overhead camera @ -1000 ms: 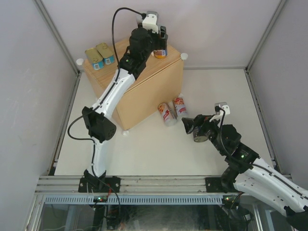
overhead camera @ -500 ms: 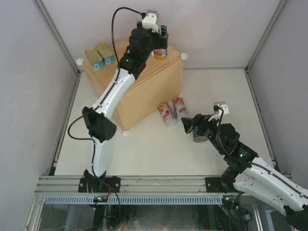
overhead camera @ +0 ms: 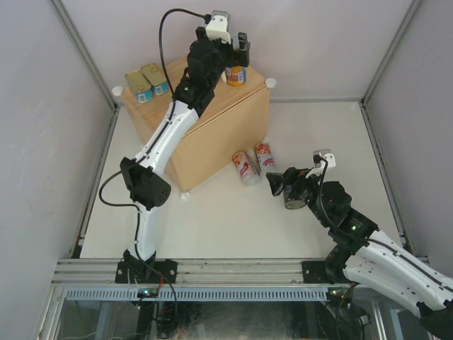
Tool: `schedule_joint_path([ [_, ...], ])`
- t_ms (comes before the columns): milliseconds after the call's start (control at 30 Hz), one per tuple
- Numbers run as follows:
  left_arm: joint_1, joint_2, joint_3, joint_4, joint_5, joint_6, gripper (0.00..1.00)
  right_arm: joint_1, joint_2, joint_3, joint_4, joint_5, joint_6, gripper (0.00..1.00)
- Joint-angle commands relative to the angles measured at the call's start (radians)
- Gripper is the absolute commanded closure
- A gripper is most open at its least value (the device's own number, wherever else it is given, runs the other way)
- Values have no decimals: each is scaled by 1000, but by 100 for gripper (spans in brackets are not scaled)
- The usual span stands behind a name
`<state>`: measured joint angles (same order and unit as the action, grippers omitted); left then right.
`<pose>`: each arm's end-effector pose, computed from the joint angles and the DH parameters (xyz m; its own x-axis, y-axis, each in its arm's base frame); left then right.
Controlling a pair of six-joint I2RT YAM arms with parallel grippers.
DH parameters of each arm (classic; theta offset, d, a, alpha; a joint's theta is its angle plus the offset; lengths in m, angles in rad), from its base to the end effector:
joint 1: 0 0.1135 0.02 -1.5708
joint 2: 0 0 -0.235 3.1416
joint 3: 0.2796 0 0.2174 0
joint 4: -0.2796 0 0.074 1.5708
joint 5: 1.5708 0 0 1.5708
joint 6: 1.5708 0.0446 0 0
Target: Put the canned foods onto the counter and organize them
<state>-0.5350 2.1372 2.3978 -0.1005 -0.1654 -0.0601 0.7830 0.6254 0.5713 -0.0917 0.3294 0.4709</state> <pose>0.3900 -0.2226 0.4424 0.1151 -0.1371 -0.9839 0.3706 0.9248 -0.0855 0.1210 0.1001 0.2828 -0.2917 0.3154 -0.9030 -0.3460 0.8454 0.4070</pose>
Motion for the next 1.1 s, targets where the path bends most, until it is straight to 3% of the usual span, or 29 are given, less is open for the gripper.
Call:
schedule_joint_path([
  [0, 5, -70, 11, 50, -13, 0, 0, -7, -6, 26, 47, -6, -4, 6],
  [567, 4, -197, -147, 139, -39, -1, 0, -5, -3, 27, 43, 0, 1, 6],
  [1067, -37, -500, -447, 190, -70, 32, 0, 8, 42, 26, 36, 70, 0, 7],
])
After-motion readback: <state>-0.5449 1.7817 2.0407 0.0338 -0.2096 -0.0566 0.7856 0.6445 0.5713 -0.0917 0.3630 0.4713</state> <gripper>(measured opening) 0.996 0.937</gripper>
